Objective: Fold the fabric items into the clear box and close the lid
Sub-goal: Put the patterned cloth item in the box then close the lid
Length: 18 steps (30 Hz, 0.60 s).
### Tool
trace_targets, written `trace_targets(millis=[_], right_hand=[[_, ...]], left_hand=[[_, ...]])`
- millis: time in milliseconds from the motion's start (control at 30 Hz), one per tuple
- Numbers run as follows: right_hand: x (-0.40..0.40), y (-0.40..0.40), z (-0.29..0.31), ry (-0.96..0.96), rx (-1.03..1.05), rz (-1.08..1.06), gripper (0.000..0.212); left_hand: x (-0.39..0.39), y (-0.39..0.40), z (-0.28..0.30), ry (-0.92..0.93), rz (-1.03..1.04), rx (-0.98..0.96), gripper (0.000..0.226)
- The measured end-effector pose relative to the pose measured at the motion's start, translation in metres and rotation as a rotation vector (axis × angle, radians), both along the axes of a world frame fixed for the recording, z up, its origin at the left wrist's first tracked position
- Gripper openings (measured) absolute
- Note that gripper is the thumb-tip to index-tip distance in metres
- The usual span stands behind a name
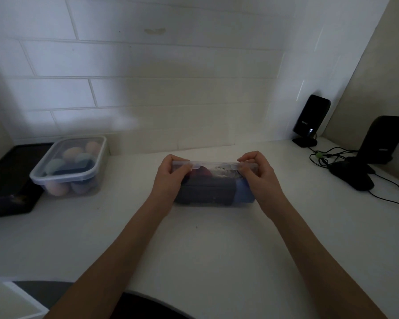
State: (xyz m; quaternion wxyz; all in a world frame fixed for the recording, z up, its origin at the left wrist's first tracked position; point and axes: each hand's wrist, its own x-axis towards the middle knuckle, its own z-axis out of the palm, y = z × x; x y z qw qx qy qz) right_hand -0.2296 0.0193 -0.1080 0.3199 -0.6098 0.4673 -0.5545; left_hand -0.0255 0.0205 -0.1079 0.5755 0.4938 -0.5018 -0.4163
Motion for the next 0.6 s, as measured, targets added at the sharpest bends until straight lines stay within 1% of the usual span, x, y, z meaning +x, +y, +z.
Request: trace_targets(millis=[67,167,233,333,400,467,533,600], right_hand=[[0.001,0.000,-0.002,-0.012,-0.012,-0.018,0.013],[0.005,0.000,-0.007,-0.064,-0.013,-0.082,0.005],[0.009,0.000,-0.009,-0.091,-0.002,-0.108,0.006],[0.008,0.000,-0.008,-0.099,0.014,-0.117,0.007],[0.004,-0.002,-0.008,-0.083,0.042,-0.103,0.006],[0.001,-0.001,-0.008,-0.110,0.072,-0.096,0.004],[0.002,0.001,-0.008,-0.131,0.092,-0.133,0.013],[0.006,0.004,-0.006,-0.091,0.140,-0.194,0.026]], left_hand=[[0.001,0.000,0.000,-0.010,-0.002,0.000,0.013],[-0.002,0.004,-0.001,0.021,0.017,0.002,0.015],[-0.004,0.006,-0.001,0.057,0.026,0.015,0.017],[-0.002,0.003,0.001,0.053,0.009,0.038,0.016],[0.000,0.003,0.002,0.043,-0.004,0.035,0.014],[0.002,0.004,0.000,0.049,-0.021,0.032,0.013],[0.005,0.007,-0.001,0.048,-0.051,0.028,0.010],[0.011,0.009,-0.001,0.009,-0.118,0.012,0.007]])
